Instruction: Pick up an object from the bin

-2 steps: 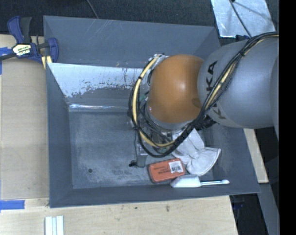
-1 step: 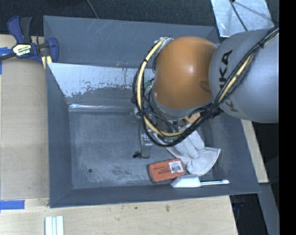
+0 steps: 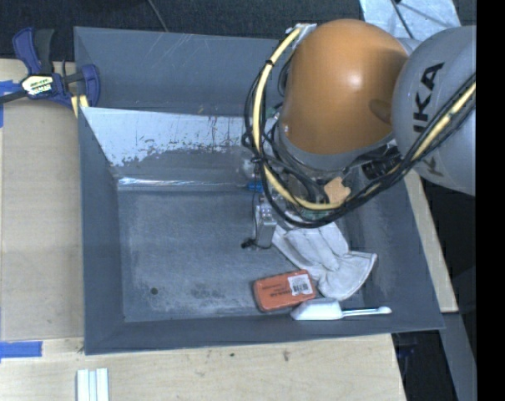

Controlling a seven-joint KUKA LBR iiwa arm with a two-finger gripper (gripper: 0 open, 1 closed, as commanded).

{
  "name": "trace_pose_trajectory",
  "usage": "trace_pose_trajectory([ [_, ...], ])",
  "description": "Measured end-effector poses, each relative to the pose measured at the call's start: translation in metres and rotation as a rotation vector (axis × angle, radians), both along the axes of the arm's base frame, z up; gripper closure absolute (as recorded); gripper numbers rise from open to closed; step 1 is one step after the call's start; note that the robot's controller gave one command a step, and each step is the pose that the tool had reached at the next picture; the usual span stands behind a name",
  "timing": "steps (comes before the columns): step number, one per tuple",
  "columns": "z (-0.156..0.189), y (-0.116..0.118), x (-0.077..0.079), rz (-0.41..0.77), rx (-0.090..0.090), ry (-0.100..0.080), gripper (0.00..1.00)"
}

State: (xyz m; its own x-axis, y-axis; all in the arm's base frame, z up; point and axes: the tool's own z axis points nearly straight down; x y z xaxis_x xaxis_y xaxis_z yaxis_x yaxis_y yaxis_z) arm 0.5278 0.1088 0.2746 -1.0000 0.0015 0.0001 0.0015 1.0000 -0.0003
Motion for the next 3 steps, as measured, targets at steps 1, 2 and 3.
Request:
trace_pose_trajectory([
  [1, -0.009, -0.018, 0.003, 0.108, 0.002, -0.019, 0.0],
  [2, -0.066, -0.059, 0.015, 0.171, 0.001, -0.006, 0.0],
  [3, -0.089, -0.076, 0.039, -0.035, -0.001, -0.002, 0.0],
])
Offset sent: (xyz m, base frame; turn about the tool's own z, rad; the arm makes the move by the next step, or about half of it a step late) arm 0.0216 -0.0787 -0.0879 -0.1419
